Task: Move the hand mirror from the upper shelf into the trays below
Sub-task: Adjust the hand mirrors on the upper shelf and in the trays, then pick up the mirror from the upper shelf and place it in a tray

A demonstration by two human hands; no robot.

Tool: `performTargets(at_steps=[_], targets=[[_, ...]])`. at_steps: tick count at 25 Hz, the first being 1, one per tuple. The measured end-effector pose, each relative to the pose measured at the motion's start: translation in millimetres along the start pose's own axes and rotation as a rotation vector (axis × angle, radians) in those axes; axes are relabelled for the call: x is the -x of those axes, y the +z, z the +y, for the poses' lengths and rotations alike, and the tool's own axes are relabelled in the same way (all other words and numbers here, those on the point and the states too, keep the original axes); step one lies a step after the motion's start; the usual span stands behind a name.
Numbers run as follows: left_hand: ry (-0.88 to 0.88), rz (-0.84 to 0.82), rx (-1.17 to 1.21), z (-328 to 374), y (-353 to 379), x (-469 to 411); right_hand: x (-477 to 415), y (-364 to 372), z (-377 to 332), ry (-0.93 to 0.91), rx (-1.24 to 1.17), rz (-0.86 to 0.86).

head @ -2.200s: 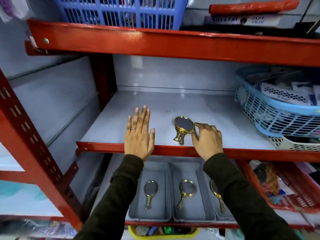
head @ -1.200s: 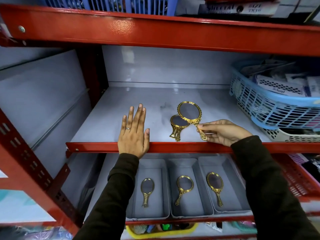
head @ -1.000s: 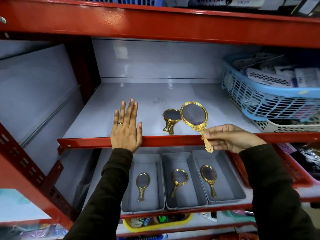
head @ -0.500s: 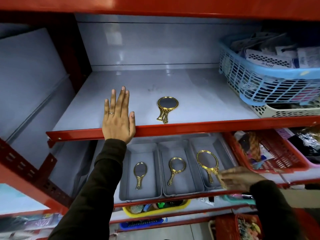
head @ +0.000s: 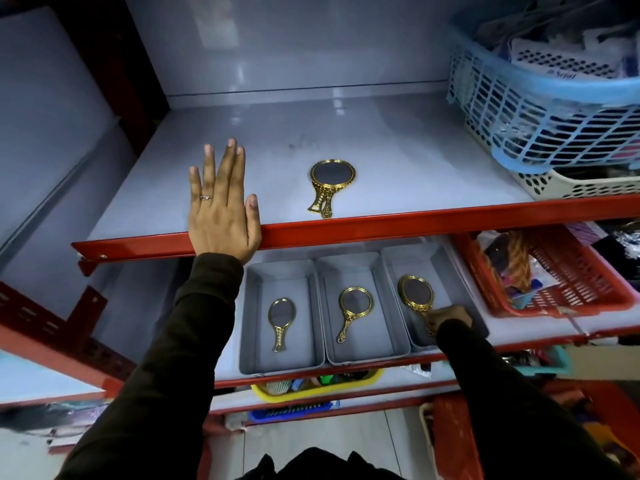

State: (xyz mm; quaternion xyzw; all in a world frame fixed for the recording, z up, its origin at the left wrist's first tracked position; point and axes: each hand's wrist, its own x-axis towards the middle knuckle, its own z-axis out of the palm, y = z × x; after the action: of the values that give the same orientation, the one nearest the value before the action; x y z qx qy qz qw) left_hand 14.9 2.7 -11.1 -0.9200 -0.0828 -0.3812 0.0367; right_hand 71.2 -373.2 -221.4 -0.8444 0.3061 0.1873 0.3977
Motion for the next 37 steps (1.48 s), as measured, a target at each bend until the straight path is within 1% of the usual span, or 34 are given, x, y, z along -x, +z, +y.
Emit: performTargets(at_steps=[1,2,3,4,5,6,7,8,9,10,11,12,13,14,15,16,17,18,19,20,23,26,27,30,32,34,37], targets=[[0.007,0.037,-0.025,-2,2,0,-4,2,0,0.028,0.026,0.08],[0.013,0.031,-0.018,1,3,2,2,1,-1,0.012,0.096,0.139],[0.013,0.048,-0.019,1,7,3,2,-1,-1,0.0,0.106,0.185],[0.002,0.007,0.007,1,3,2,5,-5,-4,-0.055,0.117,0.198],[0.018,0.045,-0.012,-1,6,2,12,-12,-11,-0.125,0.094,0.185],[0.006,0.036,-0.006,1,6,2,23,-19,-21,-0.204,0.04,0.153],[0.001,0.04,-0.001,-1,8,2,42,-30,-36,-0.271,-0.045,0.053],[-0.007,0.015,-0.004,-1,5,2,71,-41,-54,-0.324,-0.125,-0.119],[0.0,0.031,-0.023,1,6,2,104,-54,-74,-0.402,-0.151,-0.322],[-0.011,0.025,-0.019,2,5,2,139,-67,-98,-0.508,-0.138,-0.488],[-0.014,0.013,-0.009,2,4,2,170,-76,-122,-0.629,-0.117,-0.583],[-0.02,0.0,0.005,2,2,2,194,-82,-144,-0.736,-0.127,-0.61],[-0.021,0.01,0.004,1,3,2,208,-82,-165,-0.81,-0.159,-0.561],[-0.024,0.008,0.003,0,3,3,216,-76,-186,-0.853,-0.174,-0.44],[-0.03,0.003,0.007,0,3,3,217,-64,-206,-0.888,-0.15,-0.273],[-0.029,-0.01,0.002,0,2,3,215,-51,-224,-0.901,-0.053,-0.094],[-0.022,-0.008,-0.005,0,2,3,212,-37,-237,-0.879,0.072,0.039],[-0.018,-0.01,-0.009,0,2,3,210,-25,-247,-0.82,0.197,0.116],[-0.017,-0.016,-0.009,0,1,3,206,-14,-253,-0.761,0.287,0.145],[-0.014,-0.021,-0.008,-1,0,3,204,-6,-257,-0.724,0.321,0.152],[-0.014,-0.022,-0.011,-1,0,3,197,1,-266,-0.677,0.289,0.134],[-0.014,-0.033,0.004,-1,-1,4,187,-3,-268,-0.608,0.179,0.025],[-0.015,-0.04,0.002,-1,-1,4,184,-6,-267,-0.59,0.101,-0.033],[-0.016,-0.056,-0.005,-2,-1,4,182,-18,-260,-0.505,-0.229,-0.288],[-0.014,-0.06,-0.005,-1,-2,4,189,-33,-251,-0.508,-0.381,-0.425],[-0.015,-0.063,-0.002,-1,-2,4,198,-51,-238,-0.54,-0.447,-0.538],[-0.02,-0.067,-0.002,-1,-2,5,207,-76,-205,-0.594,-0.385,-0.736]])
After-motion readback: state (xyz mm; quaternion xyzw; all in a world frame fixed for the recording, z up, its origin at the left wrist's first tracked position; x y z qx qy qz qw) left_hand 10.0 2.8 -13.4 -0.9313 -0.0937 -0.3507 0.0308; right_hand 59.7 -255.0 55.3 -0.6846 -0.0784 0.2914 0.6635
